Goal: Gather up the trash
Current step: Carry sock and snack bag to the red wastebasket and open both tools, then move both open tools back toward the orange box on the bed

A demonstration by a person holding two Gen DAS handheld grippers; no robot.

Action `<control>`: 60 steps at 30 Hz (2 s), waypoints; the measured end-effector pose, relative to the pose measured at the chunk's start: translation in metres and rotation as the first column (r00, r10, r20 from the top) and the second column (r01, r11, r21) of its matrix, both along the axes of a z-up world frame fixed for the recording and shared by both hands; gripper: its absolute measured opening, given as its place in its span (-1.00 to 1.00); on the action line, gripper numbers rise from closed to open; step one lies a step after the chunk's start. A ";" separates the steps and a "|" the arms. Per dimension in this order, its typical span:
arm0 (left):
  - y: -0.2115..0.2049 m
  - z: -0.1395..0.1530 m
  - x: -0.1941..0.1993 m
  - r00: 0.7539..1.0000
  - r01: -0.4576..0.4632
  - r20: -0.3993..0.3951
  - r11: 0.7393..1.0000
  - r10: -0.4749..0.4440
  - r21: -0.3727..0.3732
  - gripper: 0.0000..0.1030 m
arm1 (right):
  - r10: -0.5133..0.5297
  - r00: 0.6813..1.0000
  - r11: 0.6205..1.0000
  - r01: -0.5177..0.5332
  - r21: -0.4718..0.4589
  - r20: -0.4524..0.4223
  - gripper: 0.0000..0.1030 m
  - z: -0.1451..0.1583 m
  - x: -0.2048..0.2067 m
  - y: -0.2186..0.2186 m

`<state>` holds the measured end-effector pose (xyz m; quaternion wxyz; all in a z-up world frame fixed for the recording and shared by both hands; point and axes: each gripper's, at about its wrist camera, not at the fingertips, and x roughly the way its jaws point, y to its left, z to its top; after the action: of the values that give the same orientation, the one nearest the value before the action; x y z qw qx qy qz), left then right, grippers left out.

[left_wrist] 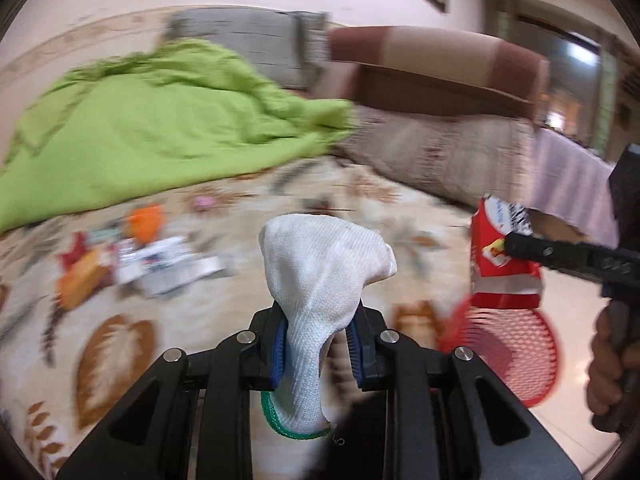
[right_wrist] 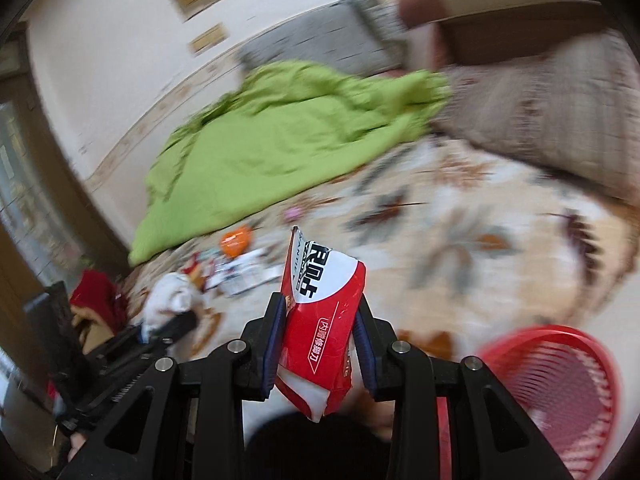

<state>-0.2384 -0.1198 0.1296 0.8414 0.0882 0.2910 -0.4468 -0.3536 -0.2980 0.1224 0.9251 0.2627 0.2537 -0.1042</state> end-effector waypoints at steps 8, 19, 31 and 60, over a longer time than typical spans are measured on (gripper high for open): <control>-0.089 0.002 -0.062 0.955 0.276 -0.116 0.961 -0.272 0.019 -0.53 | -0.223 0.974 0.975 0.224 0.015 -0.041 -0.30 0.003 -0.103 -0.061; -0.160 -0.046 -0.109 0.881 0.448 -0.240 0.882 -0.408 0.146 0.14 | -0.309 0.946 0.946 0.316 0.073 -0.097 -0.20 -0.021 -0.154 -0.085; -0.122 -0.026 -0.077 0.930 0.329 -0.207 0.940 -0.305 0.092 0.22 | -0.286 0.950 0.946 0.301 0.124 -0.126 0.01 -0.041 -0.150 -0.092; 0.171 -0.026 0.224 0.900 -0.398 -0.134 0.906 0.416 0.142 0.35 | 0.304 0.946 0.941 -0.279 0.192 -0.115 0.13 -0.046 0.191 0.072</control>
<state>-0.0140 0.0513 0.1034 0.8836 0.0360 0.3943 -0.2498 -0.1627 -0.2256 0.0761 0.8833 0.2934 0.3636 0.0378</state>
